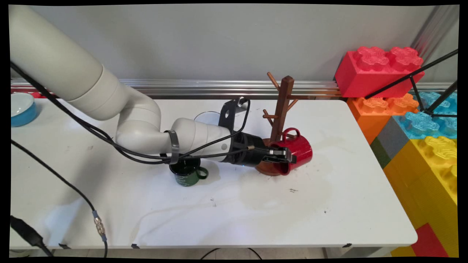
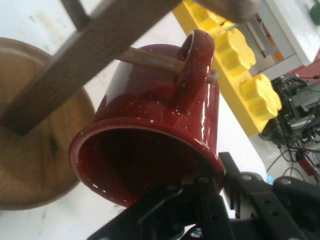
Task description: Place the picked object on the table
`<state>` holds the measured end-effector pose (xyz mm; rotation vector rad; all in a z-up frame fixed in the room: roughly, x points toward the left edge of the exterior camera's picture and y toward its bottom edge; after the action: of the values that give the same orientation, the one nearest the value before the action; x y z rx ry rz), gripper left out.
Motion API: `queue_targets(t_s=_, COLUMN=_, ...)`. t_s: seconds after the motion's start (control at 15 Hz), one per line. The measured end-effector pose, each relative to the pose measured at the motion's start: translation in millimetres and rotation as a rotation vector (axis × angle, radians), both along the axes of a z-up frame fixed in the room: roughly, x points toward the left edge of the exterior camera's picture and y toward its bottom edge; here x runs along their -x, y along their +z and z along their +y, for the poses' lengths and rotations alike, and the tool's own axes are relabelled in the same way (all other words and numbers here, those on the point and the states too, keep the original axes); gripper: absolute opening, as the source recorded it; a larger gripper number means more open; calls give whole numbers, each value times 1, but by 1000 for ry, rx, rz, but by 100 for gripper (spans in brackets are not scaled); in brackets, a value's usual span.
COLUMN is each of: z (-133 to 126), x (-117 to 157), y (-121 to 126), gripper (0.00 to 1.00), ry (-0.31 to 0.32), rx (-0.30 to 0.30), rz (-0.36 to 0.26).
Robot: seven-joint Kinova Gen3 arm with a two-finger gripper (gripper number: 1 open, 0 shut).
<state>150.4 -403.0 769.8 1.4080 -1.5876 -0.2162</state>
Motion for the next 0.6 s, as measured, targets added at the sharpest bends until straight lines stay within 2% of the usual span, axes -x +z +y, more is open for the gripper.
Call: queue_targets(t_s=0.6, z=16, x=23, y=16, gripper=0, ry=-73, rx=-13, rz=53)
